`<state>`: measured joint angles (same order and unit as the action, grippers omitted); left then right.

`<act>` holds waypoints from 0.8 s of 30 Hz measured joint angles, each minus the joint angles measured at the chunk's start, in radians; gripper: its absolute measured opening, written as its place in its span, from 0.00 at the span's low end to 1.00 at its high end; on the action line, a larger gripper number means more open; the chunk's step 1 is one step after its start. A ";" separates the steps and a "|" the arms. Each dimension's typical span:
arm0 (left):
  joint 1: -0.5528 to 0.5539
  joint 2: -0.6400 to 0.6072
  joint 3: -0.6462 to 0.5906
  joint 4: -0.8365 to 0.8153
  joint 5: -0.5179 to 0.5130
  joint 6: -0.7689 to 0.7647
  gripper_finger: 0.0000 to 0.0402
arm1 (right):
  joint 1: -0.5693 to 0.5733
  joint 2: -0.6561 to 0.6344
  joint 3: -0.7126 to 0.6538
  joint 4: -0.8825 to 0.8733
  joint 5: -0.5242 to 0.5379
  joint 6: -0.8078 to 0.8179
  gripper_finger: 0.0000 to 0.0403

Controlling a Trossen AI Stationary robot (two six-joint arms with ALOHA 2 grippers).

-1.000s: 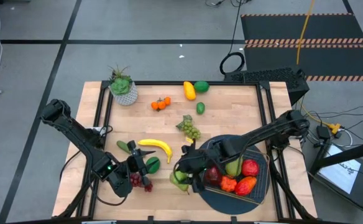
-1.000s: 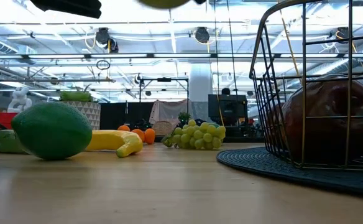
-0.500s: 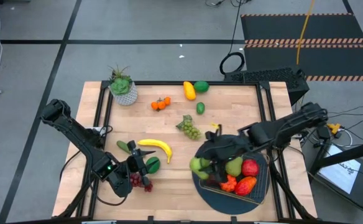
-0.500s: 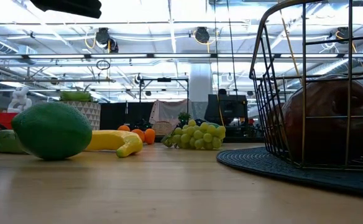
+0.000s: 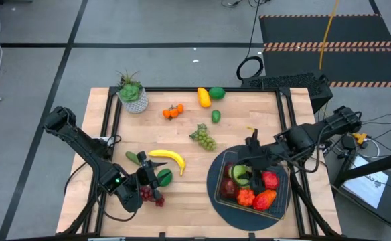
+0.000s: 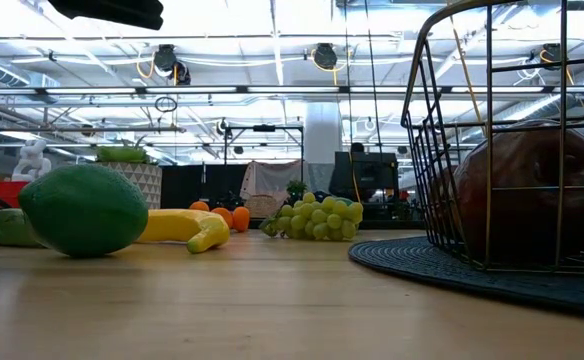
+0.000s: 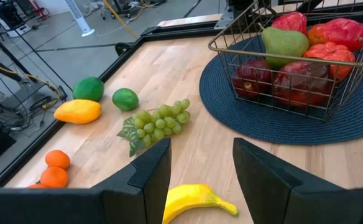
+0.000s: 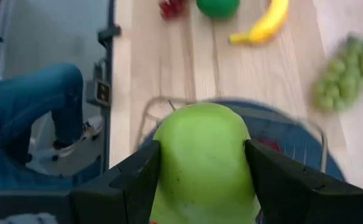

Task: Build produce basket
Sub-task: Put the pear into the gold wire basket

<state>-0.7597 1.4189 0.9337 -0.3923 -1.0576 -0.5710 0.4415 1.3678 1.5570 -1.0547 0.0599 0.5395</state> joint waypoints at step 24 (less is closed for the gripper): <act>0.002 0.000 0.000 0.000 0.000 -0.006 0.44 | 0.029 0.001 0.000 -0.248 0.049 0.556 0.55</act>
<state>-0.7578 1.4189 0.9337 -0.3923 -1.0576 -0.5770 0.4706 1.3685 1.5570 -1.3028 0.1085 1.0956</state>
